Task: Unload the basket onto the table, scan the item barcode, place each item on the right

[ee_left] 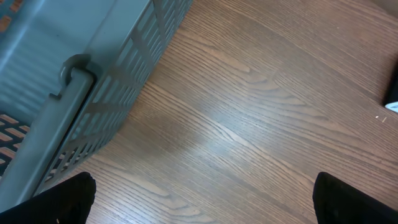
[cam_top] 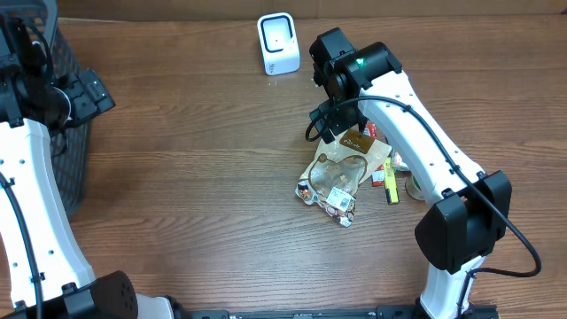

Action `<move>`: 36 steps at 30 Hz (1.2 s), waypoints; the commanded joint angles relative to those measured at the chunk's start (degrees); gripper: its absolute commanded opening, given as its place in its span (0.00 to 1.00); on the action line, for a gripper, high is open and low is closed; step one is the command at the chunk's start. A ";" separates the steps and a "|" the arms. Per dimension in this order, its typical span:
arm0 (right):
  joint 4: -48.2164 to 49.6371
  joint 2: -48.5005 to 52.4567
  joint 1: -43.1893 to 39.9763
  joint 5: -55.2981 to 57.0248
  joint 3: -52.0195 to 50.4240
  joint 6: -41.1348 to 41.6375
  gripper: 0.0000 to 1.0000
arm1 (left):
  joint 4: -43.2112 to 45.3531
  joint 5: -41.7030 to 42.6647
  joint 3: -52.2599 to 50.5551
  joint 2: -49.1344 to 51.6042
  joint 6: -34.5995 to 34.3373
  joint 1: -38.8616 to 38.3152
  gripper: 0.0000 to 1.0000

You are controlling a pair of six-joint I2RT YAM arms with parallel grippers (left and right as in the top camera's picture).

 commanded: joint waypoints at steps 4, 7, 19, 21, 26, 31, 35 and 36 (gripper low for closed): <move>0.33 0.35 0.07 -0.28 0.24 0.20 1.00 | 0.00 0.22 0.96 0.26 0.46 -0.13 1.00; 0.31 0.35 0.74 -0.28 0.24 0.20 1.00 | -0.02 0.24 0.96 0.26 0.44 -0.13 1.00; 0.33 -2.03 10.36 -0.28 0.28 0.20 1.00 | 0.00 0.24 0.96 0.26 0.44 -0.15 1.00; 0.33 -2.64 12.74 -0.28 0.31 0.20 1.00 | 0.00 0.22 0.96 0.26 0.44 -0.13 1.00; 0.31 -4.96 17.53 0.22 0.31 -0.44 1.00 | -0.02 0.24 0.96 0.26 0.44 -0.13 1.00; 0.33 -9.25 19.06 1.46 0.31 -3.02 1.00 | 0.00 0.24 0.96 0.24 0.44 -0.13 1.00; -2.23 -13.18 18.73 1.46 0.31 -3.02 1.00 | 0.00 0.22 0.96 0.26 0.44 -0.13 1.00; -2.45 -14.12 18.49 1.53 0.31 -3.08 1.00 | 0.00 0.22 0.96 0.26 0.46 -0.13 0.99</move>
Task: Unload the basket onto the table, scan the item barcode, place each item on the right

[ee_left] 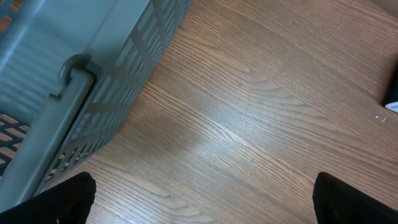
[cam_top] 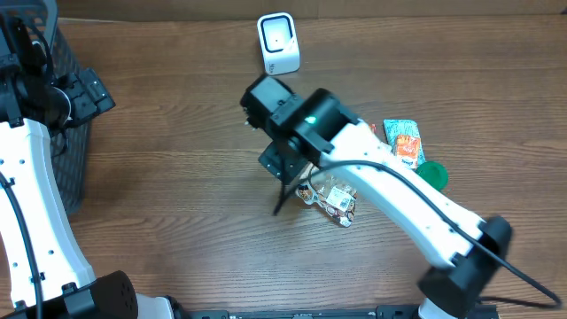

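A white barcode scanner (cam_top: 277,42) stands at the back of the table. My right arm reaches over the middle, and its gripper (cam_top: 289,174) lies mostly hidden under the wrist. A thin dark item (cam_top: 281,199), seen edge-on, hangs slanting from it, so it appears shut on that item. Just right of it a clear bag of sweets (cam_top: 335,198) lies on the wood. My left gripper (cam_top: 89,93) is at the far left by the basket. In the left wrist view the left gripper (ee_left: 202,202) is open over bare wood, with only its black fingertips (ee_left: 59,202) showing.
A grey slatted basket (ee_left: 74,81) stands at the table's left edge (cam_top: 75,168). An orange packet (cam_top: 404,142) and a green round lid (cam_top: 433,174) lie at the right, beyond the right arm.
The right arm has moved from the pile at the right to the table's middle, and a thin dark item now hangs from its gripper. The orange packet and green lid are uncovered. The left arm is unmoved.
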Action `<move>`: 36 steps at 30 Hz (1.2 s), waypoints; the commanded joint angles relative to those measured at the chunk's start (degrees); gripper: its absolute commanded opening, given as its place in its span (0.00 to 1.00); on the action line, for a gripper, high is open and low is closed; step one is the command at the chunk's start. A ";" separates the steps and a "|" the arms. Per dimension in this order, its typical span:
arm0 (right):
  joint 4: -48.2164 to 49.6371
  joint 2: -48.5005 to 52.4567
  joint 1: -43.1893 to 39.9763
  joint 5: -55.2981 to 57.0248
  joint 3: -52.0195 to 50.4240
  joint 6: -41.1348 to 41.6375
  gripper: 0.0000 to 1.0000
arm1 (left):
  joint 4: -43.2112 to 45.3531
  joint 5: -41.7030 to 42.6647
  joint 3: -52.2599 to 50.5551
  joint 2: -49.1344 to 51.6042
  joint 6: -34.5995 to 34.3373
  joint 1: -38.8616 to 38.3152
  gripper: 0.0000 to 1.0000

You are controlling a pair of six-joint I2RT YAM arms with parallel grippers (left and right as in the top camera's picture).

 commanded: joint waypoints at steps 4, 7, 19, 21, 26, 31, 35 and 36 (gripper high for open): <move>1.25 -9.18 -2.45 0.79 0.33 -0.63 1.00 | 0.00 0.22 0.96 0.26 0.46 -0.13 1.00; 1.31 -12.81 -3.67 0.76 0.33 -0.63 1.00 | 0.00 0.20 0.96 0.26 0.44 -0.13 1.00; 9.57 -30.18 -12.57 -8.66 0.31 -0.61 1.00 | 0.00 0.20 0.96 0.26 0.44 -0.13 1.00; 9.62 -32.79 -14.75 -12.33 0.31 -0.61 1.00 | -0.02 0.20 0.96 0.26 0.46 -0.13 1.00; 8.35 -40.02 -18.78 -15.32 -1.22 -0.63 1.00 | 0.00 0.20 0.96 0.26 0.44 -0.13 1.00; 8.48 -49.11 -20.31 -15.34 -7.10 -0.61 1.00 | 0.00 0.20 0.96 0.26 0.44 -0.13 1.00; 11.54 -58.40 -20.37 -15.30 -15.56 -0.63 1.00 | -0.02 0.20 0.96 0.26 0.44 -0.13 1.00; 12.63 -60.43 -20.37 -15.32 -17.66 -0.63 1.00 | 0.00 0.22 0.96 0.26 0.44 -0.13 1.00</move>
